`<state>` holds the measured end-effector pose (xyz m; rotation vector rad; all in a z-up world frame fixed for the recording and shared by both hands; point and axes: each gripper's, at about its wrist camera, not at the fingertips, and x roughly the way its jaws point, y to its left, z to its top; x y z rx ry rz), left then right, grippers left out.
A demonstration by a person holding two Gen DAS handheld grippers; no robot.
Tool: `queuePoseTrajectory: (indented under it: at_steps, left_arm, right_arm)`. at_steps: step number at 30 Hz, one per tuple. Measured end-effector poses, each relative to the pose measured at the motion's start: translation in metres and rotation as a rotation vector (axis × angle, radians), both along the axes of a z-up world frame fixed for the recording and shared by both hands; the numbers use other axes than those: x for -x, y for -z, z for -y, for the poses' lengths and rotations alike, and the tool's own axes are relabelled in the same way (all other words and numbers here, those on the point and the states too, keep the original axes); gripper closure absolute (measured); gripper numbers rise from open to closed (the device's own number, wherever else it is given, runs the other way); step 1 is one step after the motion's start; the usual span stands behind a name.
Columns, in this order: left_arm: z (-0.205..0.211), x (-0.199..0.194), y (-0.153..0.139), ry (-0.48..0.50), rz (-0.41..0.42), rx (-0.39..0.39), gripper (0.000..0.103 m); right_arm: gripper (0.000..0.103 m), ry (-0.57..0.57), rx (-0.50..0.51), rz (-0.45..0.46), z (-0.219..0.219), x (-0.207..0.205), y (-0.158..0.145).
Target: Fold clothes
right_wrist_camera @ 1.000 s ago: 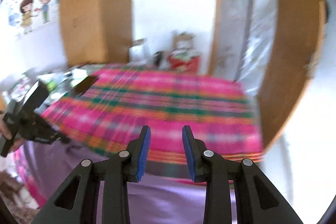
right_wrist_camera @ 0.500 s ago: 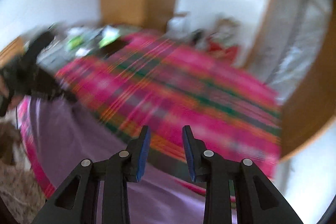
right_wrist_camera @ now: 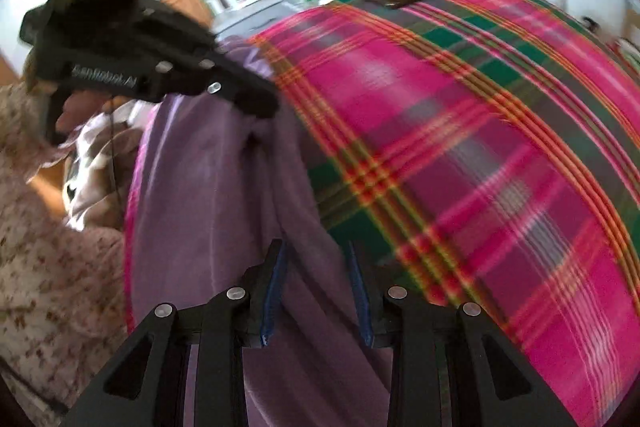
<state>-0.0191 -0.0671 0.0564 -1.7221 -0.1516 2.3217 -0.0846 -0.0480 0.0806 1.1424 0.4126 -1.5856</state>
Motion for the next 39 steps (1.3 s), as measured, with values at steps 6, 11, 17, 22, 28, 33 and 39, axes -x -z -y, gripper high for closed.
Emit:
queuePoseTrajectory:
  at_steps: [6,11,17,22,28,33,39]
  left_arm:
    - [0.003,-0.004,-0.005,-0.001,-0.016,-0.014,0.098]
    - [0.005,-0.008,-0.008,-0.001,-0.026,-0.034,0.098]
    - [0.007,-0.01,-0.01,-0.005,-0.034,-0.048,0.098]
    - [0.007,-0.001,-0.009,-0.003,-0.047,-0.042,0.098]
    - [0.008,0.025,0.01,-0.019,-0.011,-0.047,0.098]
    - [0.011,0.041,0.031,-0.039,0.039,-0.063,0.098]
    - [0.012,0.049,0.036,-0.045,0.04,-0.071,0.098]
  right_arm:
    - [0.07,0.023,0.063,0.038,-0.009,0.009,-0.004]
    - [0.07,0.03,0.044,0.057,-0.002,0.017,0.006]
    - [0.081,0.037,0.076,0.1,0.008,0.024,0.009]
    - [0.098,0.074,0.081,0.026,0.006,0.019,0.0]
    - [0.099,0.226,0.084,-0.061,-0.002,0.033,-0.004]
    - [0.099,0.258,0.053,-0.031,-0.002,0.04,0.012]
    - [0.099,0.269,0.043,-0.054,0.0,0.04,0.014]
